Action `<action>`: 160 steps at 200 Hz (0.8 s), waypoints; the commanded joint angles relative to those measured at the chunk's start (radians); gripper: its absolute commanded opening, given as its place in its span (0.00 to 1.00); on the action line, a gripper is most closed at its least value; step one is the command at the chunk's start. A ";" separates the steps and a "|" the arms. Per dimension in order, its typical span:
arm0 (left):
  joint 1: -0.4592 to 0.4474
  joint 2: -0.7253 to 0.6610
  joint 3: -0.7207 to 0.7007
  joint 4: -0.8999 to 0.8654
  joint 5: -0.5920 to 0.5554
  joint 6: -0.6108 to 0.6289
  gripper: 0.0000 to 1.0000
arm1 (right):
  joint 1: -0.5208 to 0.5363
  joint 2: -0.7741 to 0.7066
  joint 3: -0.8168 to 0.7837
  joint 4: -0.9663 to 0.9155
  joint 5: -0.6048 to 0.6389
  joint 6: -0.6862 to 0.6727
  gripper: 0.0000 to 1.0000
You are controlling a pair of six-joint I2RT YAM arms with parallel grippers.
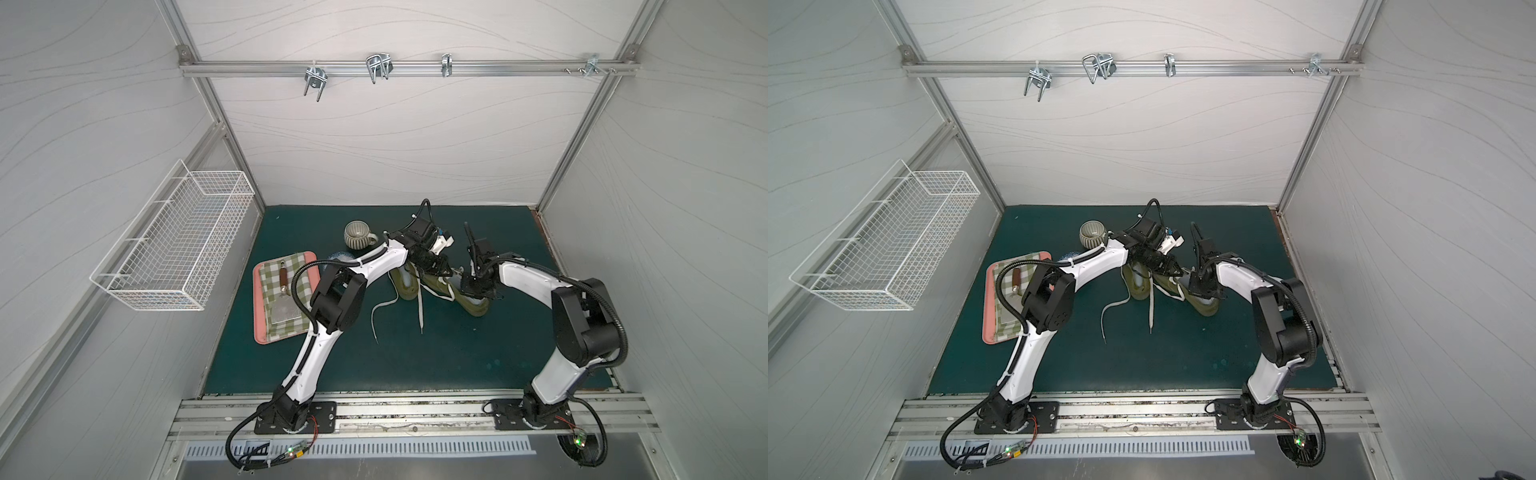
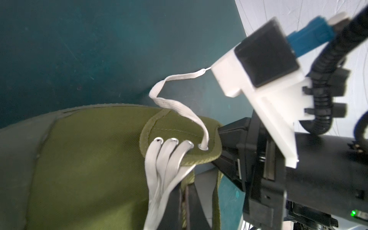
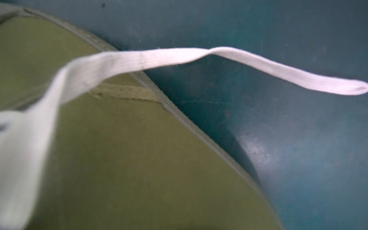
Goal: Insert the insole into the shoe
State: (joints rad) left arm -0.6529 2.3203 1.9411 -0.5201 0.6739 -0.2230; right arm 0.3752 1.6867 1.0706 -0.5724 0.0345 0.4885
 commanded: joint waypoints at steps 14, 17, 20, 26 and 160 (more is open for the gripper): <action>0.002 0.053 0.113 -0.030 -0.010 0.068 0.00 | -0.008 -0.189 0.000 -0.105 0.078 -0.026 0.00; 0.001 0.059 0.117 -0.031 -0.013 0.071 0.00 | -0.011 -0.198 0.000 -0.111 0.081 -0.029 0.00; 0.002 0.067 0.124 -0.035 -0.015 0.075 0.00 | -0.013 -0.208 0.000 -0.114 0.087 -0.034 0.02; 0.004 0.082 0.147 -0.049 -0.016 0.084 0.00 | -0.022 -0.216 0.000 -0.118 0.094 -0.045 0.10; 0.004 0.116 0.218 -0.098 -0.022 0.098 0.00 | -0.135 -0.080 0.005 -0.086 -0.106 -0.178 0.54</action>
State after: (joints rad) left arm -0.6525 2.4245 2.1242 -0.6239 0.6617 -0.1490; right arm 0.2371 1.6226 1.1030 -0.6449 -0.0456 0.3138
